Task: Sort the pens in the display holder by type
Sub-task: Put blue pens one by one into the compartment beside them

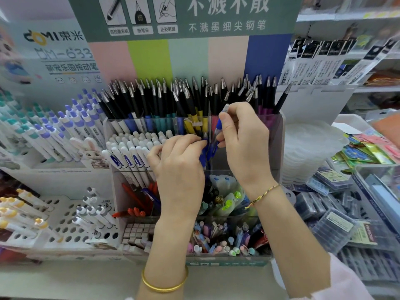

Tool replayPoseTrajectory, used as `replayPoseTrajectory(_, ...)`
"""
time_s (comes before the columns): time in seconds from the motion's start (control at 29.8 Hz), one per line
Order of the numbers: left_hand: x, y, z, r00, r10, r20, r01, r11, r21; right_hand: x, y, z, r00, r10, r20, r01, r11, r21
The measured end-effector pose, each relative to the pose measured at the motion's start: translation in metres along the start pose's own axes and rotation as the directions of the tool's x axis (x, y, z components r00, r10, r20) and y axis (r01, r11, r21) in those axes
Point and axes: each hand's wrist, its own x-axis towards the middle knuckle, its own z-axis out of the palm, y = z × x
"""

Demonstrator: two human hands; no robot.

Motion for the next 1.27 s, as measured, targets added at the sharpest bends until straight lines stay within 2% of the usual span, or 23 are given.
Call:
replayPoseTrajectory(0.34, 0.001, 0.000, 0.003, 0.999, -0.004, -0.038, 0.004, 1.000, 0.002, 0.009, -0.004, 0.003, 0.993, -0.045, 0.109, 0.046, 0.999, -0.005)
replayPoseTrajectory(0.47, 0.000, 0.001, 0.000, 0.999, -0.016, -0.048, 0.013, 0.998, -0.066, 0.007, -0.005, 0.004, 0.997, -0.052, 0.053, 0.051, 0.998, 0.025)
replayPoseTrajectory(0.54, -0.001, 0.001, -0.003, 0.994, -0.066, -0.088, 0.056, 0.992, -0.111, 0.006, -0.006, 0.003, 0.998, -0.053, 0.016, 0.052, 0.998, 0.040)
replayPoseTrajectory(0.67, 0.000, -0.002, -0.008, 0.965, -0.165, -0.204, 0.169, 0.986, -0.002, 0.007, -0.009, 0.002, 0.999, -0.041, -0.027, 0.043, 0.996, 0.074)
replayPoseTrajectory(0.84, 0.000, -0.005, -0.004, 0.979, -0.158, -0.127, 0.169, 0.982, 0.087, 0.005, -0.009, 0.005, 1.000, 0.006, 0.027, -0.008, 0.998, 0.068)
replayPoseTrajectory(0.97, -0.002, -0.005, -0.004, 0.988, -0.128, -0.087, 0.136, 0.986, 0.093, 0.011, -0.009, 0.002, 0.992, 0.043, 0.122, -0.047, 0.998, 0.032)
replayPoseTrajectory(1.14, -0.001, -0.007, -0.004, 0.980, -0.153, -0.125, 0.161, 0.986, 0.051, 0.016, -0.011, -0.001, 0.974, 0.076, 0.213, -0.074, 0.997, -0.019)
replayPoseTrajectory(1.27, -0.002, -0.004, -0.003, 0.973, -0.146, -0.177, 0.165, 0.982, 0.093, 0.013, -0.010, 0.001, 0.965, 0.105, 0.242, -0.097, 0.994, -0.044)
